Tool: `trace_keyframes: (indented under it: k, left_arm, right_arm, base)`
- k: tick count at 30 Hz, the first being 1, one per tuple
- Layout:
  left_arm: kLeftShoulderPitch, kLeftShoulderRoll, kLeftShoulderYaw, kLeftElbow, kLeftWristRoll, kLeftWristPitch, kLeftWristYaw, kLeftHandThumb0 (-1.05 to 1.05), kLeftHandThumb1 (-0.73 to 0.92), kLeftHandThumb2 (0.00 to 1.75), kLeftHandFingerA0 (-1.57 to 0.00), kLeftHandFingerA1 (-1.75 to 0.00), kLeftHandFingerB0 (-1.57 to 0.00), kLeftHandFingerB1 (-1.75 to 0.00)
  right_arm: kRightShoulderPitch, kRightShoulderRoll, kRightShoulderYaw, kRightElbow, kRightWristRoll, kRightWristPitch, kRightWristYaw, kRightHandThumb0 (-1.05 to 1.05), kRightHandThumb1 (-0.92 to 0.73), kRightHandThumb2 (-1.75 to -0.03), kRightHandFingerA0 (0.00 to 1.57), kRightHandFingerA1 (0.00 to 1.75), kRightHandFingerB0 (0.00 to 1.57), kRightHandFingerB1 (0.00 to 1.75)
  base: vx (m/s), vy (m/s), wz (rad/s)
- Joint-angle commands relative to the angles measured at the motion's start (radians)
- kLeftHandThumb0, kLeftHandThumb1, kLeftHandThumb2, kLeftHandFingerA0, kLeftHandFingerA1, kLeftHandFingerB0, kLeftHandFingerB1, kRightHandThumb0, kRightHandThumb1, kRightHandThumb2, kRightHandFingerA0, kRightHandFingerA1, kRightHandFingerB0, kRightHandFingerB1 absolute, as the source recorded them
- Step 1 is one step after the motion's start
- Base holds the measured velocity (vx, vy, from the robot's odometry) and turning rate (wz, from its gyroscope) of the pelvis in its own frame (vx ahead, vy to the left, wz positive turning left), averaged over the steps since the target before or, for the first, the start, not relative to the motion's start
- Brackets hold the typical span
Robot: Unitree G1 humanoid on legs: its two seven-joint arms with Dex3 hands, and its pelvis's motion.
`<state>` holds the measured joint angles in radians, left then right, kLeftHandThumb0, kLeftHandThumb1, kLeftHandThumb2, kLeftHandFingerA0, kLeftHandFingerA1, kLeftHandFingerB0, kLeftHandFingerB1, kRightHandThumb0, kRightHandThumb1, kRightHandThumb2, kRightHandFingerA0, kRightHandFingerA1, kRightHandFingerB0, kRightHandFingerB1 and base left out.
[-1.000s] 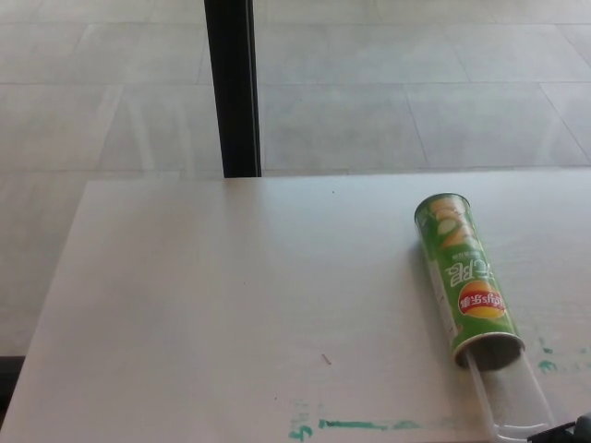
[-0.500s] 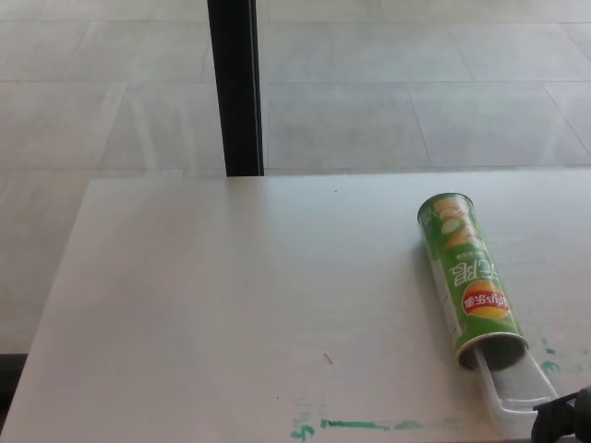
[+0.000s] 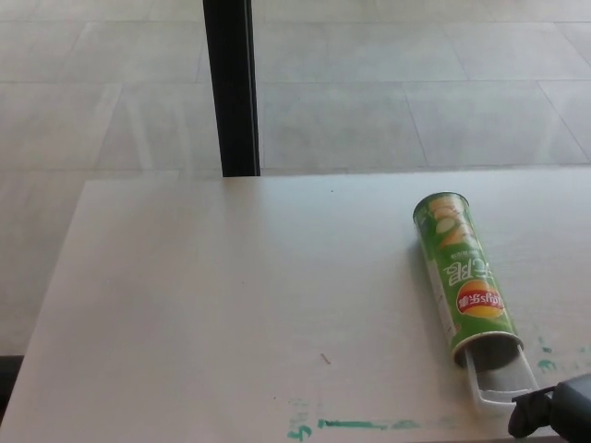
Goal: Use the right hand as a fist to push the chips tray inside its container kept in the middle of the desk
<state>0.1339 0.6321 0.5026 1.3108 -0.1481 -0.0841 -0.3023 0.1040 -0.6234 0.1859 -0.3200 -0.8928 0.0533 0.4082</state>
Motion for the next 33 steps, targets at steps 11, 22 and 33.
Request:
trace_keyframes:
  k: [11,22,33]
  left_arm:
    - [0.007,0.024,-0.001,0.002,-0.013,-0.020,0.000,-0.67,0.77,0.63,-0.53,-0.53,-0.41,-0.42]
    - [0.021,0.021,-0.004,0.002,-0.011,-0.036,-0.001,-0.68,0.61,0.98,-0.48,-0.63,-0.35,-0.54]
    - [0.015,0.017,-0.007,0.008,-0.012,-0.023,-0.014,-0.68,0.77,0.63,-0.49,-0.55,-0.38,-0.42]
  right_arm:
    - [-0.064,0.031,0.004,0.049,-0.035,0.045,-0.009,-0.60,-0.77,-0.63,0.80,0.81,0.59,0.45]
    - [-0.173,0.052,0.055,0.108,-0.074,0.061,-0.001,-0.61,-0.76,-0.63,0.77,0.98,0.57,0.44]
    - [-0.236,0.119,0.104,0.179,-0.076,0.079,-0.017,-0.62,-0.77,-0.63,0.81,1.00,0.55,0.44]
  base:
    - [0.00,0.000,0.00]
    - [0.00,0.000,0.00]
    - [0.00,0.000,0.00]
